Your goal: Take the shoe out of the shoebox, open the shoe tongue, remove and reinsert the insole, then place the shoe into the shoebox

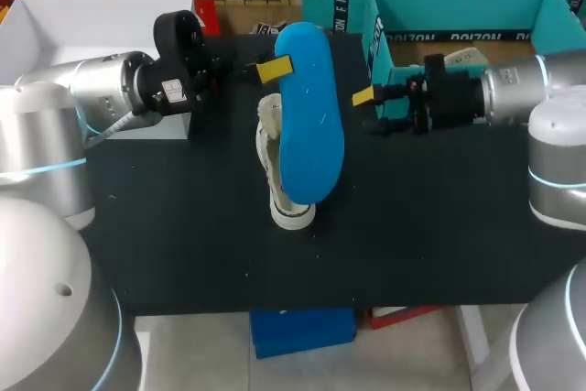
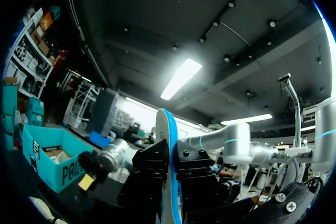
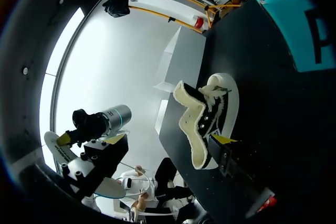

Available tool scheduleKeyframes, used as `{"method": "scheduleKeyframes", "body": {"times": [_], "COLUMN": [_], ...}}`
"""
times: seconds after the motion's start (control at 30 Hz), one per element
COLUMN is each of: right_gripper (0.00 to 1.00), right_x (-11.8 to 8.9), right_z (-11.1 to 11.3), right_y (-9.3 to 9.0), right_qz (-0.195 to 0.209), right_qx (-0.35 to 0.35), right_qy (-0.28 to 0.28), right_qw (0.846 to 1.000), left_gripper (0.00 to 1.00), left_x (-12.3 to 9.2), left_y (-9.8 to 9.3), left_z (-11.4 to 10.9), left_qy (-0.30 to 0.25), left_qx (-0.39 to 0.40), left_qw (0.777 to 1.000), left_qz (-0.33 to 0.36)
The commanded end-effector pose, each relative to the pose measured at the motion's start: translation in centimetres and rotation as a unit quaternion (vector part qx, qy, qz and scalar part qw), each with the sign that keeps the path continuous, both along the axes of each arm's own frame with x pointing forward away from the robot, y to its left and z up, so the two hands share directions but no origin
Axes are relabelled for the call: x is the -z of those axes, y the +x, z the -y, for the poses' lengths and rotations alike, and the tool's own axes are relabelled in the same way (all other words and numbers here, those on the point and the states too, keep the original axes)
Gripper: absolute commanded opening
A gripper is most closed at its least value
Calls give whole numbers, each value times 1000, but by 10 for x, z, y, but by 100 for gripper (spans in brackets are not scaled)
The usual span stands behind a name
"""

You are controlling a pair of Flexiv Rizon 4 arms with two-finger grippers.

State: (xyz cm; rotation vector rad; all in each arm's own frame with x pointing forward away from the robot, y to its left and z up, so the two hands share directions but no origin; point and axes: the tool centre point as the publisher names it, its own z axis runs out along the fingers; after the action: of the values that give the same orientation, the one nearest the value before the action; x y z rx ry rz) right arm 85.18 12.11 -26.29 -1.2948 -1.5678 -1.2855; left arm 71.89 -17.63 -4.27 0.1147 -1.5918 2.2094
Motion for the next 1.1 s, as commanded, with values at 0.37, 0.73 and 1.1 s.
{"method": "scheduleKeyframes", "body": {"times": [0.37,0.73,1.1], "right_gripper": [100,100,100], "right_x": [1,1,1], "right_z": [-1,-1,-1], "right_y": [0,0,0], "right_qz": [0,0,0], "right_qx": [1,1,1], "right_qy": [0,0,0], "right_qw": [1000,1000,1000], "left_gripper": [0,0,0], "left_x": [16,59,83], "left_y": [-3,-1,8], "left_z": [-10,-24,-16], "left_qy": [9,49,40], "left_qx": [-16,-11,41], "left_qw": [952,839,737], "left_qz": [304,542,673]}}
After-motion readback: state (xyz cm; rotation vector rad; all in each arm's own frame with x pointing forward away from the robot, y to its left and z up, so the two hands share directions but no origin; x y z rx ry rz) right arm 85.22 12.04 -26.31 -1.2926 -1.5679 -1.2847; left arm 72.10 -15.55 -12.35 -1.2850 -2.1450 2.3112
